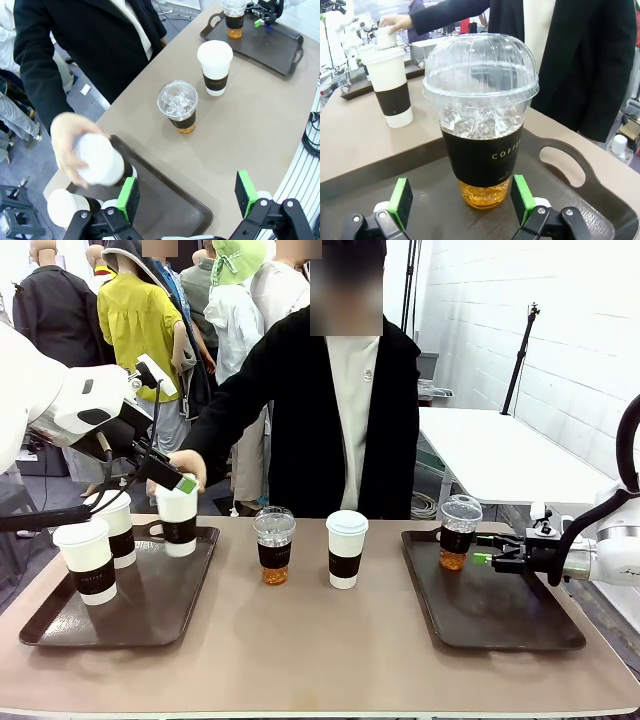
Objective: Distribute the coffee onto the tray.
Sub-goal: Pick up another iced Americano from the middle of the table and place it on the right Handle tray.
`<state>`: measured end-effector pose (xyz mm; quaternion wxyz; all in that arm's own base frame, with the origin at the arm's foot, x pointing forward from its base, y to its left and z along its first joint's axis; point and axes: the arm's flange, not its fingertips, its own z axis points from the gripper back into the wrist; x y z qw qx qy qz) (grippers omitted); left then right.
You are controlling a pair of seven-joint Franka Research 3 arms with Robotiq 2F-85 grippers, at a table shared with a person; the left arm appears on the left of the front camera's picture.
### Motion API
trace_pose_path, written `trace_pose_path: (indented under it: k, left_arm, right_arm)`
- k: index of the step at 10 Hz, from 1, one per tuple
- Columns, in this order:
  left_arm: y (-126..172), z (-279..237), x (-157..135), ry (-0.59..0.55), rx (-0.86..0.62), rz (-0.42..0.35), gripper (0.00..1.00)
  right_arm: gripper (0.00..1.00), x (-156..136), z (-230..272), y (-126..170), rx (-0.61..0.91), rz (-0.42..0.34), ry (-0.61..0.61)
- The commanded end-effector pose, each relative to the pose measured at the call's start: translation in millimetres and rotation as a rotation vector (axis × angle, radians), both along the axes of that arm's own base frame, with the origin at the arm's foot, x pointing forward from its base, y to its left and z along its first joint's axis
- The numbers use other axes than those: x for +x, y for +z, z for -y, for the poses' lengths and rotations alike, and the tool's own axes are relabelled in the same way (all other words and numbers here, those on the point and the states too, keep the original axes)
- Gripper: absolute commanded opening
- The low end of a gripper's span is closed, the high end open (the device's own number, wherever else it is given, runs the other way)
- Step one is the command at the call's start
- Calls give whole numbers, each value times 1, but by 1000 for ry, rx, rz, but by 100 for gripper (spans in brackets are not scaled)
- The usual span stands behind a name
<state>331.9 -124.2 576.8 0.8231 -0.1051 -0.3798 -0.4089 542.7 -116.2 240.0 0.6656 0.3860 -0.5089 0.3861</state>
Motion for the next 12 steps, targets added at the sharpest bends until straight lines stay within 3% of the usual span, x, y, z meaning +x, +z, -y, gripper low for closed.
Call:
trace_pose_path:
  k: [1, 7, 12]
  left_arm:
    - [-1, 0, 1, 0, -3, -2, 100]
    - [-1, 0, 1, 0, -3, -2, 100]
    - [-1, 0, 1, 0, -3, -2, 100]
  right_arm:
    - [100, 2, 0, 2, 10, 10, 5]
    - [100, 0, 0, 0, 1, 0, 0]
    - [100, -27, -11, -15, -1, -15, 45]
